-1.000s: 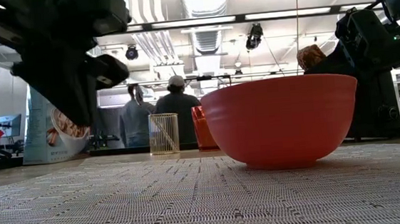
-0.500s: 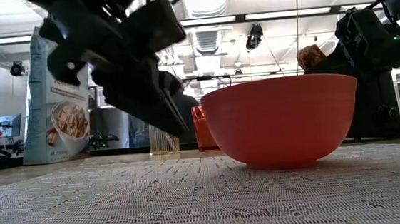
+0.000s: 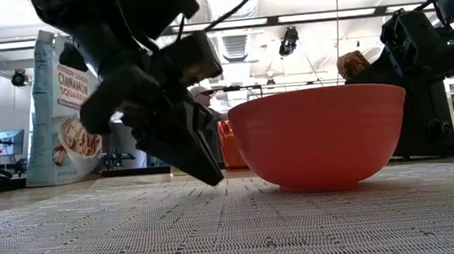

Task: Arrange a breakfast setting
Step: Move the gray placemat to the center of the table

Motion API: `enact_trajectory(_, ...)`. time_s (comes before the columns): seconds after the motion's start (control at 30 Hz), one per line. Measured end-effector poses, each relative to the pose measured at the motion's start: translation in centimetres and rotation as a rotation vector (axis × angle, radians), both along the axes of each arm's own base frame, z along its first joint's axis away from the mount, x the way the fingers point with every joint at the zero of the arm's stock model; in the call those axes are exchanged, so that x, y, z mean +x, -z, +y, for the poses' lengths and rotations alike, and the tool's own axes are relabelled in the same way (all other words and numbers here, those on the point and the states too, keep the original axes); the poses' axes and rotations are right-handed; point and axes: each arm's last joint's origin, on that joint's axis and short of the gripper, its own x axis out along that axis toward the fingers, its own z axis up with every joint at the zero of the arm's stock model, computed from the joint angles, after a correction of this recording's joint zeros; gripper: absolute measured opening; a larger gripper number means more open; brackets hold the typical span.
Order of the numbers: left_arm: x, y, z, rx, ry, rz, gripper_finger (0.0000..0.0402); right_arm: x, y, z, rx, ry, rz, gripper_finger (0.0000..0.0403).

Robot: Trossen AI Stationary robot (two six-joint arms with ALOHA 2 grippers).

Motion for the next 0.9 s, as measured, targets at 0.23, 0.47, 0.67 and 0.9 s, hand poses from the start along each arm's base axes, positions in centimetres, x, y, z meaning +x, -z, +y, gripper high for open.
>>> enact_trajectory(0.23, 0.4, 1.1, 0.6, 0.005, -0.016, 0.010, 0.0011, 0.0, 0.0, 0.0, 0.000, 0.000, 0.000, 0.0086)
enact_trajectory(0.47, 0.2, 1.8, 1.4, -0.008, -0.029, 0.012, 0.0011, 0.0, 0.0, 0.0, 0.000, 0.000, 0.000, 0.0086)
enact_trajectory(0.67, -0.1, 2.3, 2.7, -0.004, -0.065, 0.018, 0.0011, 0.0, 0.0, 0.0, 0.000, 0.000, 0.000, 0.0086)
enact_trajectory(0.9, -0.1, 2.7, 4.6, 0.005, -0.105, 0.022, 0.0011, 0.0, 0.0, 0.0, 0.000, 0.000, 0.000, 0.0086)
